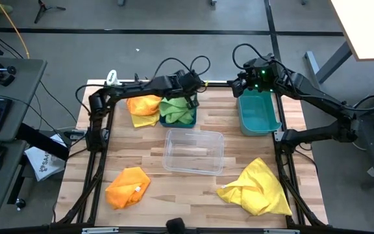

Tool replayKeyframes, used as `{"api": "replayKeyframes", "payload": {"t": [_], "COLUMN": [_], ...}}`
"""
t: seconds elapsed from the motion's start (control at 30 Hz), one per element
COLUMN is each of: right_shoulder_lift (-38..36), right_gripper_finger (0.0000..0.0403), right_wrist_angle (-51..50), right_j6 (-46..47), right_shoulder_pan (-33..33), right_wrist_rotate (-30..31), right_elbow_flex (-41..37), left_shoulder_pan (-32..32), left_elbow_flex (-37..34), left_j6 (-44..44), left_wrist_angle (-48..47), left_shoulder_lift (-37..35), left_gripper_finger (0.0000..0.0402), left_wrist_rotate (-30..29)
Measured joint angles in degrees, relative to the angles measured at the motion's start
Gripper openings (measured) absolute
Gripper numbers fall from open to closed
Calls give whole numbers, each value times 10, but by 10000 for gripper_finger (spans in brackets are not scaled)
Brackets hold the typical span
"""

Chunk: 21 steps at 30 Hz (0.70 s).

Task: Sort microfiber towel by color & place in baskets
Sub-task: Put the green microfiber cloth into the blue bin

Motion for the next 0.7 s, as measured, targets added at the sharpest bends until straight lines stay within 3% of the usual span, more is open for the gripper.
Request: {"api": "replayKeyframes", "payload": {"t": [0.2,0.5,0.7], "right_shoulder_lift": [0,0,0], "right_gripper_finger": [321,321,321], "right_wrist_angle": [0,0,0], "right_j6": [-9,-7,6], "right_shoulder_pan": [0,0,0], "right_wrist_rotate": [6,10,10], "right_elbow_flex": [0,0,0], "left_shoulder_pan": [20,43,50], "left_elbow_flex": [-10,-156,-206], "left_j6": [-38,-110,-129], "left_wrist_angle": [-112,21,85], "left_shoulder_lift": [-18,-15,-16], "left_gripper_finger": [0,0,3], "left_wrist_rotate": [26,108,163]}}
